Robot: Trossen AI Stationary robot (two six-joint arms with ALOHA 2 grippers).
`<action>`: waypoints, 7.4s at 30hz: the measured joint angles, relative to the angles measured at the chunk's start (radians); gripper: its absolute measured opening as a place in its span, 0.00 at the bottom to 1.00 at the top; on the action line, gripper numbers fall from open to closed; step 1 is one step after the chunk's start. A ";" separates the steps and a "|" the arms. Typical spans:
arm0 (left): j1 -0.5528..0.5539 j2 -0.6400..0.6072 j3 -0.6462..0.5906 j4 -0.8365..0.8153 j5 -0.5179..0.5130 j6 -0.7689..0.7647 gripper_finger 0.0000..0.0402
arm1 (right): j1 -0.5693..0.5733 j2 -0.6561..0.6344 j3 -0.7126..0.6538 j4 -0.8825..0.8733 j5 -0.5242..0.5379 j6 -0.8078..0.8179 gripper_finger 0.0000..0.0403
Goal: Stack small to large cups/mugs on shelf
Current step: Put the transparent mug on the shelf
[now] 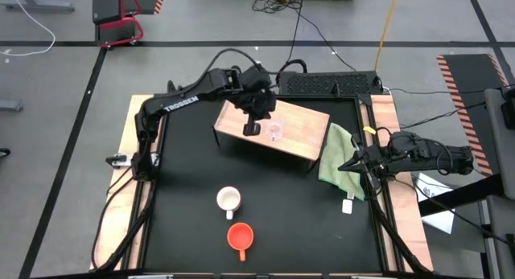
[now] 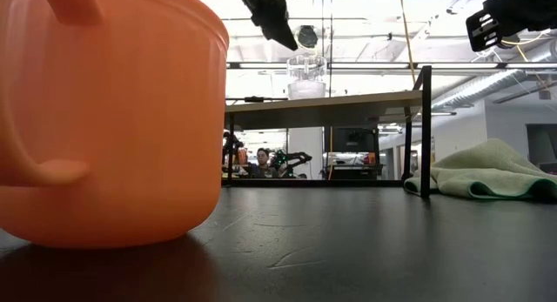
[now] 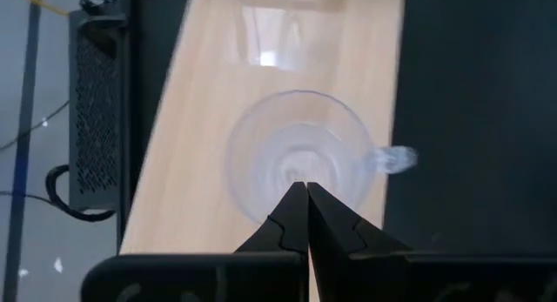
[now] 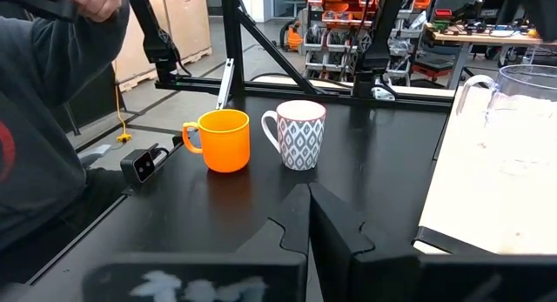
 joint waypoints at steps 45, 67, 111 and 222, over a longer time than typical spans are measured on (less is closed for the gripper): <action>-0.037 -0.001 0.000 -0.053 0.010 0.203 0.23 | 0.000 0.000 0.000 0.000 0.000 0.001 0.00; -0.048 -0.001 -0.045 -0.018 0.015 0.259 0.30 | 0.000 0.000 0.000 0.000 0.000 0.001 0.00; -0.001 0.043 -0.047 -0.013 0.005 0.283 0.30 | 0.000 0.000 0.000 0.000 0.000 0.001 0.00; 0.233 -0.082 -0.153 -0.322 0.241 0.552 0.00 | 0.000 0.000 0.000 0.001 0.000 0.003 0.00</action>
